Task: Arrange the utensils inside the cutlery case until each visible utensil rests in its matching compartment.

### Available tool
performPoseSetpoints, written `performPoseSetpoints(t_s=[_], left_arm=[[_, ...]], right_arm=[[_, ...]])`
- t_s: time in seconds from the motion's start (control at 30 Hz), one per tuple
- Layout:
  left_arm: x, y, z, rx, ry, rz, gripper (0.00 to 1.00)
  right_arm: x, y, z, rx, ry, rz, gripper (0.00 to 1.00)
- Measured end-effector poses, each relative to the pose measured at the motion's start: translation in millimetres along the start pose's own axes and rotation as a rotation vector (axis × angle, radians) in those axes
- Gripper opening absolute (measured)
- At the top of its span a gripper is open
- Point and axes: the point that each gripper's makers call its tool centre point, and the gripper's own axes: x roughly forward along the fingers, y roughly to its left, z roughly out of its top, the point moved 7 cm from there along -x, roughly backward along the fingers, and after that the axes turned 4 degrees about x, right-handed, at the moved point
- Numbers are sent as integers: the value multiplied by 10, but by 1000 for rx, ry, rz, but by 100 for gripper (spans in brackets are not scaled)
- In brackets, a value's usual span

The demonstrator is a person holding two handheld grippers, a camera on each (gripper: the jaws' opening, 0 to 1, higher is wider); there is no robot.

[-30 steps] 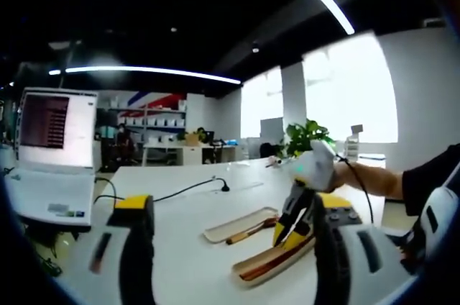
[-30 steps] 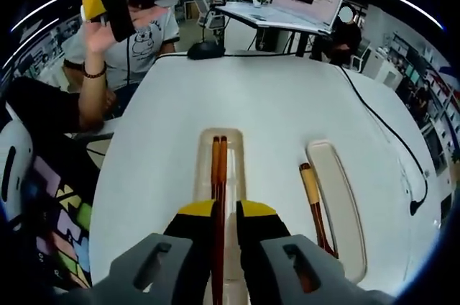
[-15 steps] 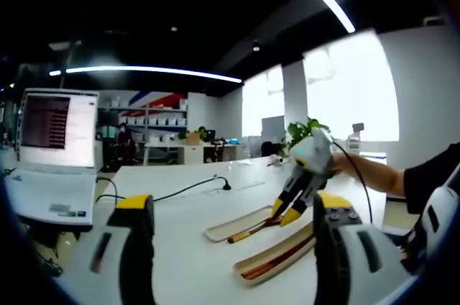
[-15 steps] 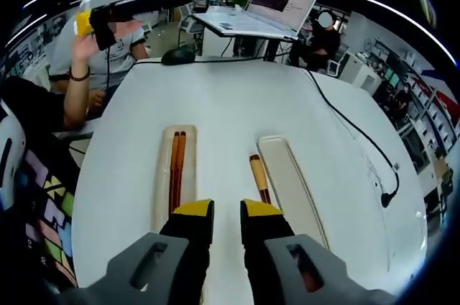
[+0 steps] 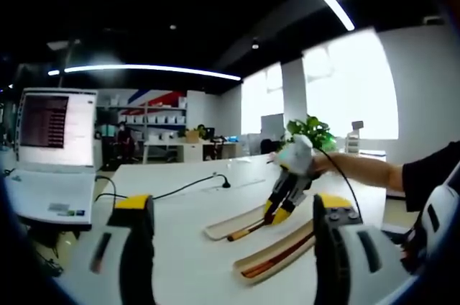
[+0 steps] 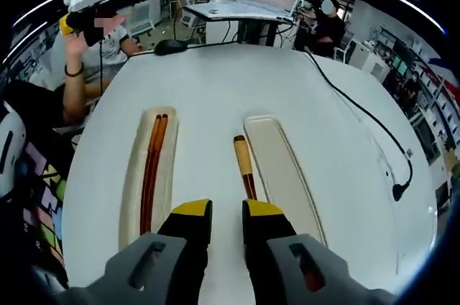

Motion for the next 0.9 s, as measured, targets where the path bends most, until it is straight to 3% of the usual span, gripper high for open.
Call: performPoseSetpoints(t_s=[0.37, 0.9], left_arm=[[5, 0, -15, 0, 8, 0, 97], [-8, -10, -19, 0, 10, 2, 97]], right_arm=[[167, -146, -40, 25, 72, 3, 16], [243, -176, -100, 58, 91, 28, 12]])
